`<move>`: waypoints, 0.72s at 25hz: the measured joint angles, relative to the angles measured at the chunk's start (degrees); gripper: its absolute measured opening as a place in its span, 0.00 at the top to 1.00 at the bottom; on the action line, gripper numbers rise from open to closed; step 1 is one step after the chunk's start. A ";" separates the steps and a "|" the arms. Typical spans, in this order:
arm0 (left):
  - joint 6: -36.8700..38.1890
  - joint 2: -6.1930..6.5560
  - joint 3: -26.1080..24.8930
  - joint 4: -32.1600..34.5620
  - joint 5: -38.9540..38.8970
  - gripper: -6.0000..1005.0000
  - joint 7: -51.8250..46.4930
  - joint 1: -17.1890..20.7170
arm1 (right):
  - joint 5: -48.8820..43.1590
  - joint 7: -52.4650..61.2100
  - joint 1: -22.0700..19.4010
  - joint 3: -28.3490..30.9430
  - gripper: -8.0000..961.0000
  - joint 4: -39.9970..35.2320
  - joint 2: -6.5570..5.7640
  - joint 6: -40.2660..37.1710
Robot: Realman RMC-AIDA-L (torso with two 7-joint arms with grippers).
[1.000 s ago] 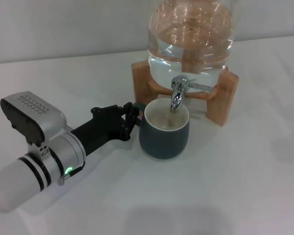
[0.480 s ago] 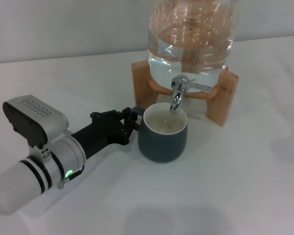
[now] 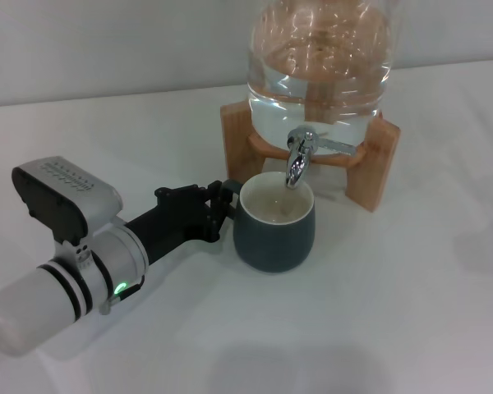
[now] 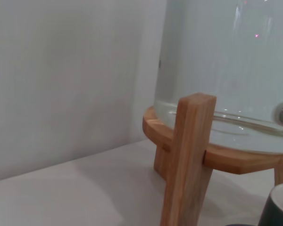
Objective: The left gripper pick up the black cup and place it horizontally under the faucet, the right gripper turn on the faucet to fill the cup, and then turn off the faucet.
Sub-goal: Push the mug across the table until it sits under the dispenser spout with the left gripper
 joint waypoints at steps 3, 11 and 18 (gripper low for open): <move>0.31 0.00 -0.28 -0.59 0.01 0.86 0.06 -0.48 | -0.02 0.00 -0.01 -0.06 0.11 0.07 0.01 0.03; 0.44 0.09 -0.57 -1.33 0.03 0.86 0.08 -1.07 | -0.04 0.00 -0.18 -0.08 0.11 0.17 0.02 0.26; 1.51 0.04 -0.57 -2.10 0.14 0.86 0.07 -1.42 | -0.04 0.00 -0.15 -0.09 0.11 0.17 0.01 0.56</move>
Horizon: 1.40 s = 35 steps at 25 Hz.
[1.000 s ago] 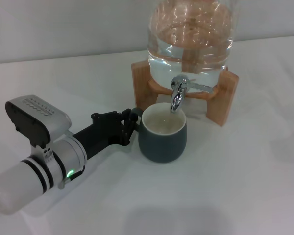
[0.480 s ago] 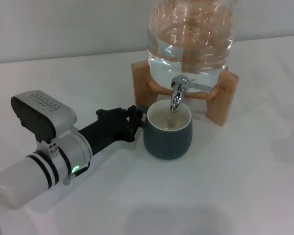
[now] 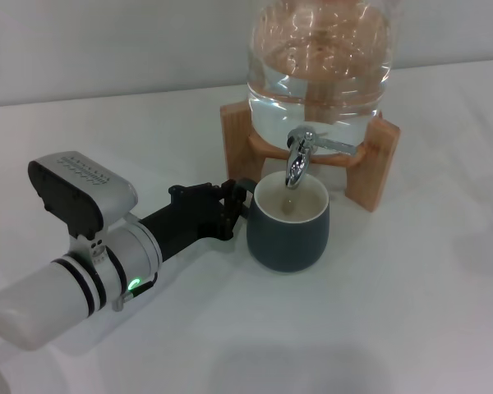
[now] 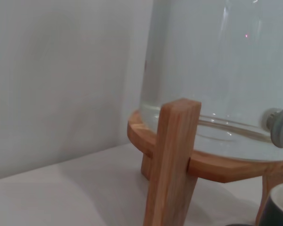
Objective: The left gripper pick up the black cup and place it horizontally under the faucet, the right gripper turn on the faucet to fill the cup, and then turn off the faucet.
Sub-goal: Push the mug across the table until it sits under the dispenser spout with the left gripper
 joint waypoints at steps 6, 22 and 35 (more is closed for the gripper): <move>0.56 -0.03 0.00 -0.08 0.10 0.85 -0.01 -0.18 | 0.00 0.00 0.01 0.00 0.11 0.00 0.00 0.05; 0.53 0.11 0.00 -0.08 0.91 0.77 -0.04 -0.32 | 0.23 0.00 -0.11 0.04 0.11 0.00 0.00 0.17; 0.45 0.15 -0.09 0.02 0.86 0.73 -0.03 -0.29 | 0.31 0.00 0.12 0.00 0.11 0.00 0.00 -0.07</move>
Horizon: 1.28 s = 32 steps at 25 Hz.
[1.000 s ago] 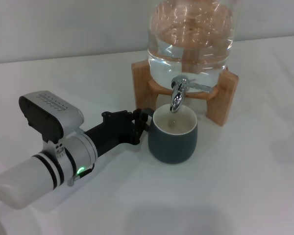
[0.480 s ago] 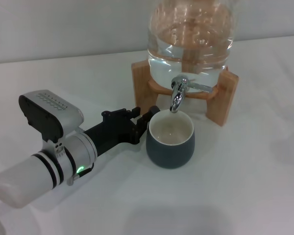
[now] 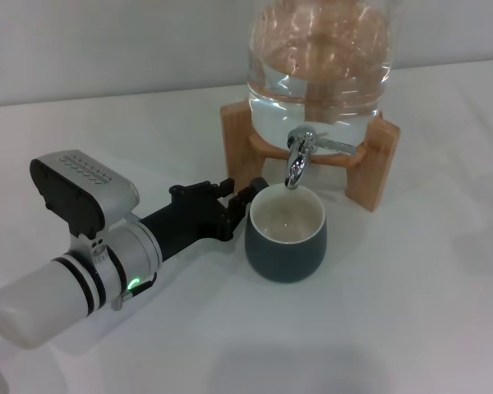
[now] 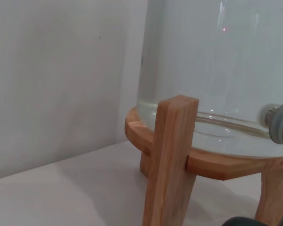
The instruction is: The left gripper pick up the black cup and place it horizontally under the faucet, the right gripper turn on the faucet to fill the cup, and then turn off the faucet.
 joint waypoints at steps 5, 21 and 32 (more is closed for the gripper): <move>-0.01 0.00 -0.02 0.14 -0.11 0.73 0.00 0.11 | 0.04 0.00 -0.01 0.08 0.11 0.00 0.00 -0.12; -0.78 0.06 -1.08 -0.27 1.19 0.72 -0.29 1.27 | -0.12 0.00 -0.41 0.50 0.11 -0.02 -0.06 -0.11; -0.81 0.25 -2.20 0.07 1.25 0.71 -0.42 2.55 | -0.29 0.00 -0.39 0.53 0.11 -0.13 -0.18 -0.17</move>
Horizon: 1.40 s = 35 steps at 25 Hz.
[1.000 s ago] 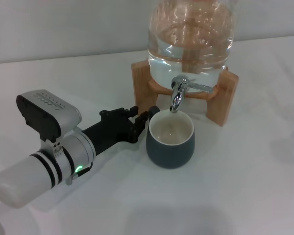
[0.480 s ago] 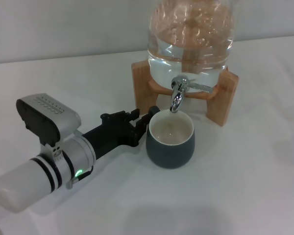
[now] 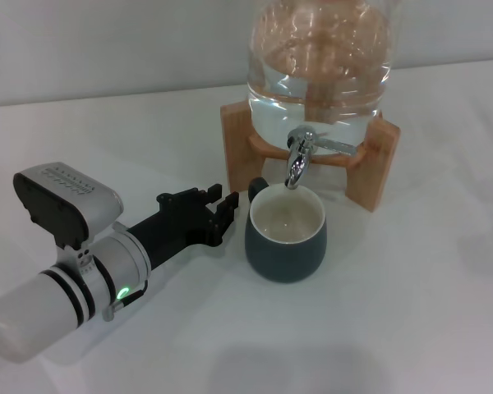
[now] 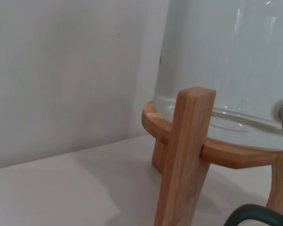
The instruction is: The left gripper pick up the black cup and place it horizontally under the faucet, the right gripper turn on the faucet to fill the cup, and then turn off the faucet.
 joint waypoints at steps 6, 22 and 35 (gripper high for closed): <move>-0.11 0.14 -0.08 0.27 -0.11 0.71 -0.01 0.13 | -0.02 0.00 -0.04 0.00 0.11 0.09 -0.07 -0.69; -1.55 0.39 -2.71 1.29 -0.02 0.70 0.40 0.80 | -0.01 -0.10 -0.05 0.00 0.11 0.13 -0.09 -1.98; -11.23 0.43 -7.49 3.40 -0.22 0.70 2.15 4.61 | 0.23 -0.71 0.00 0.00 0.11 0.13 -0.03 -3.07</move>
